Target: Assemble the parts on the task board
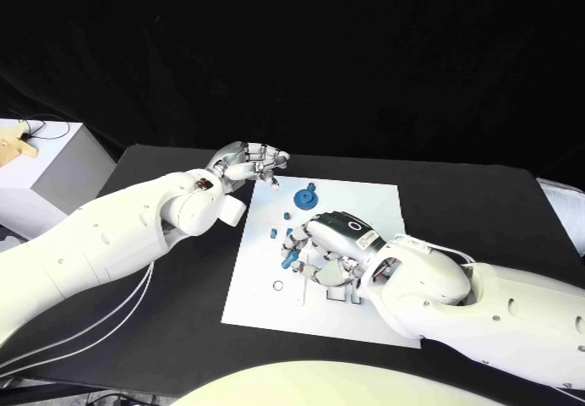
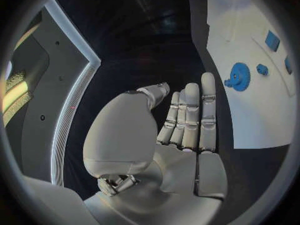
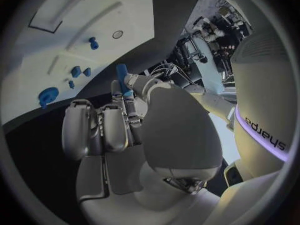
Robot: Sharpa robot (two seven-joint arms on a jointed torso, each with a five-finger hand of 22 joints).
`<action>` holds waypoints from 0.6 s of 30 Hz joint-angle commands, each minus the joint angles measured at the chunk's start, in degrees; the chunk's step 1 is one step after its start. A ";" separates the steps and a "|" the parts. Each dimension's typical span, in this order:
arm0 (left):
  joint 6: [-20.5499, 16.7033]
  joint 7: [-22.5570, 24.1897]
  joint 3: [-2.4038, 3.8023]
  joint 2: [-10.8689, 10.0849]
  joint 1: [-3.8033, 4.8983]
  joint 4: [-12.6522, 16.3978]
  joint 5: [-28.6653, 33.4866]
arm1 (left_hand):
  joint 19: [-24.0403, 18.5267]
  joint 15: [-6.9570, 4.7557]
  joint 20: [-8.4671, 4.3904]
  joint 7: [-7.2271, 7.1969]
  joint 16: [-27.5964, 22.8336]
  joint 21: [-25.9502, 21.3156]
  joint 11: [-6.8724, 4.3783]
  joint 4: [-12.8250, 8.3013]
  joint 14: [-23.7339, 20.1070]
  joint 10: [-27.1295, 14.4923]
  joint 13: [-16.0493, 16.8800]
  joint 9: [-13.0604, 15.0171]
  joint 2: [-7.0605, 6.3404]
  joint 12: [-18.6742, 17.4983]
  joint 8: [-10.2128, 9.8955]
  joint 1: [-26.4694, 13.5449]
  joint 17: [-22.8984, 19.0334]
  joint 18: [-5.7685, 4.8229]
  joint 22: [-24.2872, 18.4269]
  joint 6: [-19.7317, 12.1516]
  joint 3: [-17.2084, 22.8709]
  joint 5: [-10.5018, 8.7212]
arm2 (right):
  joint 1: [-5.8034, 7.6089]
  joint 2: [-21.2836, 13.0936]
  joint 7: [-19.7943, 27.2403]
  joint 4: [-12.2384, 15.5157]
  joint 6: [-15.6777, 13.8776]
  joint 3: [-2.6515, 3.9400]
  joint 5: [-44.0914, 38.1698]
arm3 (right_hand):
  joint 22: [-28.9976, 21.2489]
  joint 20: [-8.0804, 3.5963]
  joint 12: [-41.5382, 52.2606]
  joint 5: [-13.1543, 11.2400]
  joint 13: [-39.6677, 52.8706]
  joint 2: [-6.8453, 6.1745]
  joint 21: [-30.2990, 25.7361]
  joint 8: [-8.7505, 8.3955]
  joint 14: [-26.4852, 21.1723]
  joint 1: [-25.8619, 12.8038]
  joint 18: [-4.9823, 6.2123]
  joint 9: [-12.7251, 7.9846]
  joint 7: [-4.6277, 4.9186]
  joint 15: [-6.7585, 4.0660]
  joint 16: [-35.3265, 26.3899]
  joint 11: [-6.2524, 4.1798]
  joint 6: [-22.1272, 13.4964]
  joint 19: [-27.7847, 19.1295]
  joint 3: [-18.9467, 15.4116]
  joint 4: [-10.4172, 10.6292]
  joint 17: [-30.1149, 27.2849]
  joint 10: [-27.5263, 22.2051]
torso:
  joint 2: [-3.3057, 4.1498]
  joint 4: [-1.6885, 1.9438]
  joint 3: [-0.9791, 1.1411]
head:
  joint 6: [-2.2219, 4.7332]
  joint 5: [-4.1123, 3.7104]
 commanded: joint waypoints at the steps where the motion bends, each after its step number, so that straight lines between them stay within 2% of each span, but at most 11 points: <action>1: 1.12 0.16 -0.01 0.21 -0.02 0.06 0.19 | 0.11 0.12 0.20 0.76 -0.26 -0.32 -0.18 0.29 -0.39 -0.41 -0.07 -0.09 0.16 0.19 0.20 0.39 -0.05 0.89 -0.08 -0.32 -0.01 0.13 | -0.43 1.15 -1.64 -0.72 -1.24 -0.22 -4.87 | 2.58 -0.12 -0.14 0.07 -0.01 0.28 -0.17 0.23 0.72 -0.43 -0.33 4.51 0.13 -0.15 -0.07 -2.03 -0.29 1.07 0.09 -0.39 -0.03 2.45 | 0.05 0.03 -0.05 | -0.11 0.16; 11: 0.76 0.53 -0.04 0.41 -0.02 0.09 0.20 | 0.12 0.12 0.20 0.77 -0.26 -0.33 -0.17 0.29 -0.39 -0.42 -0.08 -0.10 0.15 0.19 0.21 0.39 -0.06 0.89 -0.09 -0.33 -0.02 0.12 | -2.12 5.14 -2.72 -4.11 0.03 -0.99 -7.16 | 2.49 -0.12 -0.21 0.04 0.03 0.20 -0.32 0.26 0.69 -0.48 -0.29 4.58 0.12 -0.15 -0.13 -2.05 -0.30 1.02 0.14 -0.61 -0.14 2.46 | 0.05 0.12 -0.02 | -0.62 0.66; 18: 0.78 0.47 -0.06 0.39 -0.02 0.16 0.20 | 0.12 0.12 0.20 0.77 -0.26 -0.33 -0.17 0.29 -0.39 -0.42 -0.08 -0.10 0.15 0.19 0.21 0.39 -0.06 0.89 -0.09 -0.33 -0.02 0.12 | -2.85 6.25 -4.07 -5.31 1.97 -1.22 -8.17 | 2.38 -0.11 -0.32 -0.03 0.08 0.07 -0.48 0.27 0.67 -0.66 -0.25 4.65 0.16 -0.14 -0.19 -2.02 -0.35 0.96 0.17 -0.83 -0.26 2.45 | 0.05 0.04 -0.04 | -0.95 0.93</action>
